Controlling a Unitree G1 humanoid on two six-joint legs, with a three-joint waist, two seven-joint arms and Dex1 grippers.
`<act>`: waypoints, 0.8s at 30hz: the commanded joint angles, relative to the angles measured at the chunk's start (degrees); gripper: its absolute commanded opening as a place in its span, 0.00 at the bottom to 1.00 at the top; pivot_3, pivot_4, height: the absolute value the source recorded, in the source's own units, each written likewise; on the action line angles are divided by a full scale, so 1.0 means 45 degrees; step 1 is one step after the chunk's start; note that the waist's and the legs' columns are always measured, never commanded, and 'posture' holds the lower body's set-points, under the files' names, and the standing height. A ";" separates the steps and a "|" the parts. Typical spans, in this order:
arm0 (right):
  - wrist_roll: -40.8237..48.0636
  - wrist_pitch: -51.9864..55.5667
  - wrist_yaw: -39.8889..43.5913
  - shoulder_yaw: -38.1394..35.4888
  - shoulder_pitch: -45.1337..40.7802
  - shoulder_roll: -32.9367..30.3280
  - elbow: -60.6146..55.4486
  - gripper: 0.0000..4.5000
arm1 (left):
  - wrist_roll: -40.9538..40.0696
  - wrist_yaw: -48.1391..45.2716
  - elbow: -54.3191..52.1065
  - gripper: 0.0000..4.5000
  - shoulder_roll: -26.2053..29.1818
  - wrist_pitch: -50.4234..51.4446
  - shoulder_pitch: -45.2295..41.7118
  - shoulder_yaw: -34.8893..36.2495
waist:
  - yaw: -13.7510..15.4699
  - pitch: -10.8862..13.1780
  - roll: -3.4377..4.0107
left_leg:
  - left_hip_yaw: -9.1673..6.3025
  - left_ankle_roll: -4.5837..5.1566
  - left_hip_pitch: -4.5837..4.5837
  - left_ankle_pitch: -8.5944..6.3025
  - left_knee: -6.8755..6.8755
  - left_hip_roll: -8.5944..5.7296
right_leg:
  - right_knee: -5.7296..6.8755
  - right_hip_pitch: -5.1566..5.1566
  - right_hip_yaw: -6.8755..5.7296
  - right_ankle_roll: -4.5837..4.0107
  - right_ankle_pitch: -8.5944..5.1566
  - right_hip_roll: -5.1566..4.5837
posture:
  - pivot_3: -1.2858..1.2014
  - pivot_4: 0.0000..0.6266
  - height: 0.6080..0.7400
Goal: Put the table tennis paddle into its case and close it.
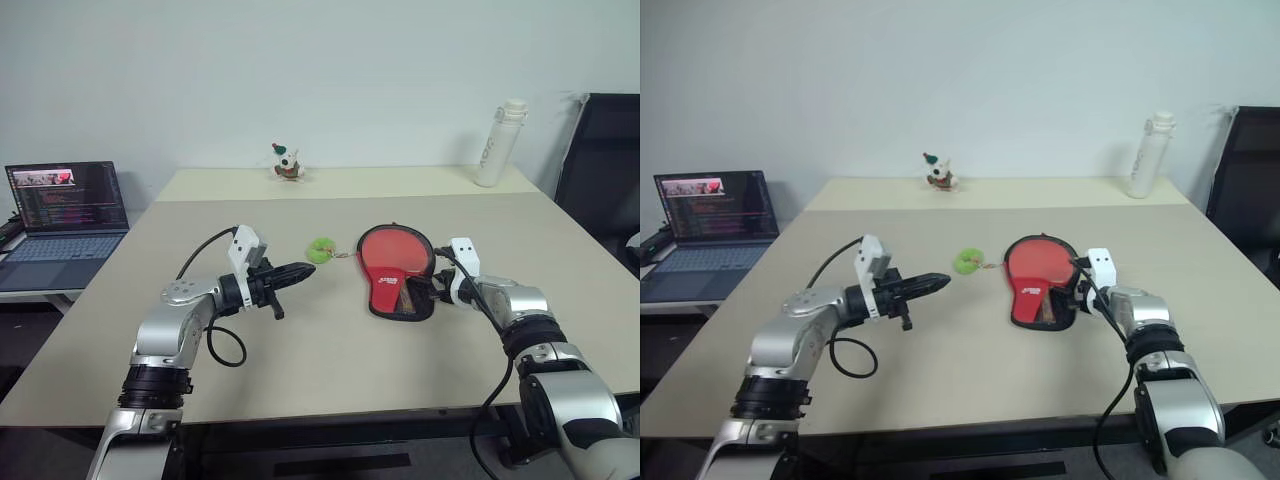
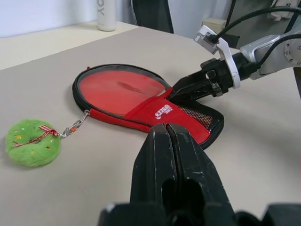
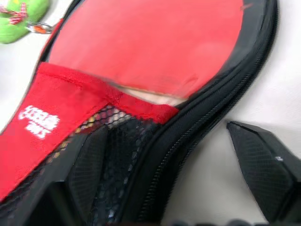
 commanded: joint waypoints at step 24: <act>0.1706 0.5327 0.1477 0.0114 0.0573 0.3149 -0.4325 0.01 | -0.0710 -0.2622 -0.2273 0.00 0.2833 0.0086 0.2953 -0.0503 | -0.0480 0.0000 0.0000 | 0.0011 -0.0001 0.0025 -0.0002 -0.0029 0.0081 | 0.0113 -0.0060 0.0023 -0.0032 -0.0020 0.0048 | 0.52 0.24 1.00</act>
